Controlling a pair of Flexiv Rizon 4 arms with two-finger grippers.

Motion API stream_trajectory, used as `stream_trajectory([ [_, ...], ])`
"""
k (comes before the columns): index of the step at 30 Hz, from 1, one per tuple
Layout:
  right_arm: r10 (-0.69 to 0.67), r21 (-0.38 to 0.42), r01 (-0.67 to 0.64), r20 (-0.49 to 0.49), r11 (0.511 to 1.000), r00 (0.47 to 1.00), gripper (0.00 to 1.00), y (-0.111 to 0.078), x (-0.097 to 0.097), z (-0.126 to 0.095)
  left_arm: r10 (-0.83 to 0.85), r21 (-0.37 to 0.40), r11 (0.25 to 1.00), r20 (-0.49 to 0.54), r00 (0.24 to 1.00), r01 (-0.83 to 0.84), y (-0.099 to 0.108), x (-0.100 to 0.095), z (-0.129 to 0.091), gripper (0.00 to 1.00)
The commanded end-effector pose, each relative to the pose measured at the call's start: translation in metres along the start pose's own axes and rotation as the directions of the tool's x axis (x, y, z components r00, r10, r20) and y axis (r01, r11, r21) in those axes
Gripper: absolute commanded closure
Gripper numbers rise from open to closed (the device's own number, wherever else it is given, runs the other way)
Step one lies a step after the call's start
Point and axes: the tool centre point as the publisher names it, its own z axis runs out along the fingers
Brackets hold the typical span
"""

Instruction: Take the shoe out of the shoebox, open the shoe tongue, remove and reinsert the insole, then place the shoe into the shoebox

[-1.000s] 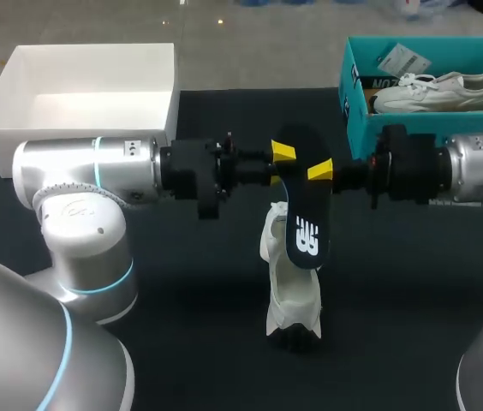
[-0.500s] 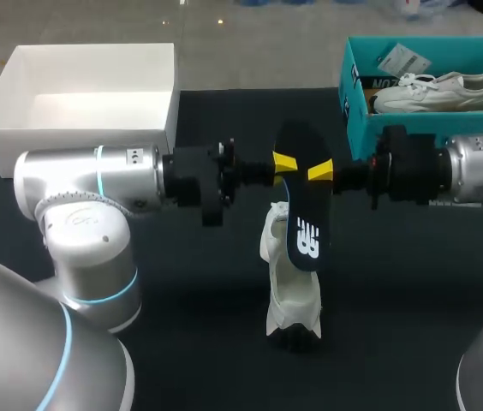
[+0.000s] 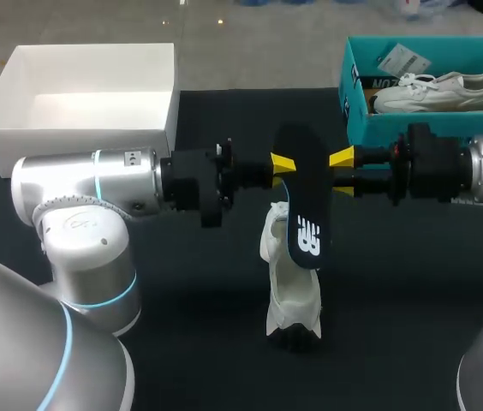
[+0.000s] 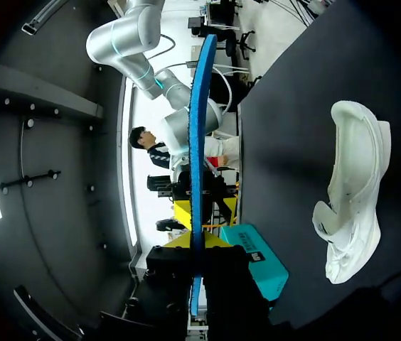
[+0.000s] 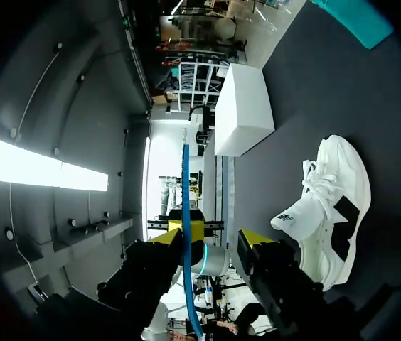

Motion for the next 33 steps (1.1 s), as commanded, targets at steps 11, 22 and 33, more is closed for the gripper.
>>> stream_trajectory([
  [11,-0.080,-0.027,0.099,0.406,0.995,0.910,0.00,0.004,0.003,-0.081,-0.020,0.015,1.000,-0.026,0.999,0.020,0.002,-0.020,-0.013,1.00],
  [22,-0.089,0.013,0.091,0.409,0.996,0.908,0.00,-0.004,-0.017,-0.086,-0.073,-0.062,0.995,0.001,0.997,0.073,0.003,-0.024,-0.021,1.00],
  [33,-0.039,-0.111,0.108,0.496,0.988,0.867,0.00,-0.025,-0.023,-0.210,-0.093,-0.062,0.994,0.040,0.995,0.095,0.007,-0.028,-0.018,1.00],
])
